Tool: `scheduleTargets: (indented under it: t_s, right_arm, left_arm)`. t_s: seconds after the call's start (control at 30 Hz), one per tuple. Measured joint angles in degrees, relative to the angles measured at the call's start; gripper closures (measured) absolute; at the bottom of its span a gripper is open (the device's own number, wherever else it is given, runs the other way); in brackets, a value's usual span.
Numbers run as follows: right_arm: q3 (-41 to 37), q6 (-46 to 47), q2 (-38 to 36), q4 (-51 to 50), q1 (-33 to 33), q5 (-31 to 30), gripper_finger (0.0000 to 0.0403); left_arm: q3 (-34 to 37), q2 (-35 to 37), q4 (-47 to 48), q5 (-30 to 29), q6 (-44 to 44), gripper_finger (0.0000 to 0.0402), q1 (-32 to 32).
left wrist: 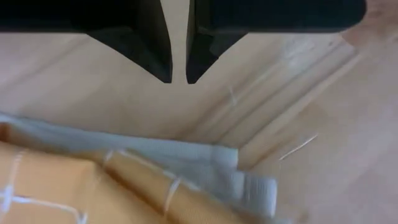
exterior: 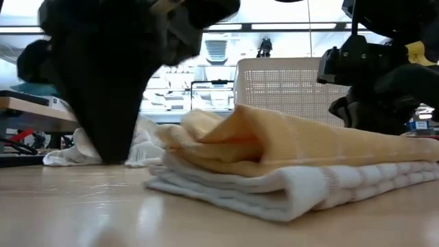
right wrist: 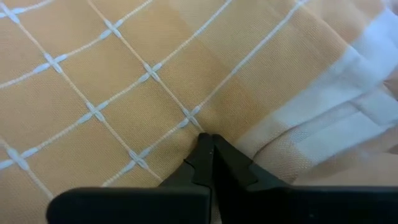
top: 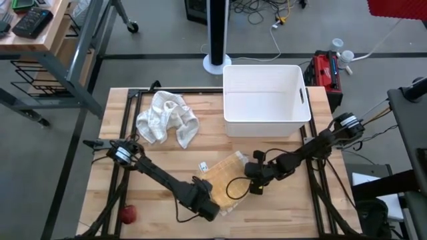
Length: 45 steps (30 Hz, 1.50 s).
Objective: Fold towel
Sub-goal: Stack the yellow squared towel on top of the white striped towel
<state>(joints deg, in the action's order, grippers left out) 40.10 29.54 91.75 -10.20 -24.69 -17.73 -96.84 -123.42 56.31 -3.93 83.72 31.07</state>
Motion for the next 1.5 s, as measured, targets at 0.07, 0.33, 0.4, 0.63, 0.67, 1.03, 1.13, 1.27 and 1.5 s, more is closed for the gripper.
scheduleTargets:
  t_s: [0.07,0.33,0.4,0.63,0.67,1.03,1.13,1.27,1.5]
  right_arm:
    - [-0.1,0.0,-1.9,-1.5,0.0,0.6,0.0403]
    - [0.3,-3.0,-11.6,-0.1,0.0,-0.5,0.0403]
    - [0.3,-3.7,-13.1,-0.1,0.2,-3.0,0.0403]
    - [0.4,-3.7,-11.5,0.7,3.0,-4.7,0.0403]
    - [0.4,-3.5,-10.5,0.5,3.7,-4.7,0.0403]
    - [0.4,0.4,-0.5,-1.0,9.2,-4.9,0.0403]
    - [0.4,0.4,-0.1,-0.7,9.4,-5.1,0.0403]
    - [0.4,-0.2,-0.9,-0.8,9.4,-4.9,0.0403]
    - [0.7,-0.9,-7.9,-1.6,8.7,-4.5,0.0403]
  left_arm:
    - [-0.1,1.3,-0.1,-3.2,1.2,0.0364,0.6]
    - [-4.1,4.1,-2.0,-28.4,-2.9,0.0365,1.0]
    - [-3.4,4.1,-3.7,-28.5,-5.3,0.0365,-0.6]
    - [-2.4,1.1,-7.8,-25.7,-13.1,0.0365,-5.8]
    - [-2.4,0.8,-7.7,-24.6,-13.4,0.0365,-6.4]
    - [-1.7,-1.9,0.4,-17.4,-6.2,0.0365,-6.2]
    - [-0.3,-1.9,1.5,-16.5,-3.0,0.0365,-5.0]
    - [1.2,-1.9,1.5,-13.7,-0.4,0.0365,-4.2]
    - [-0.1,-0.5,1.4,-15.3,1.3,0.0365,-2.1]
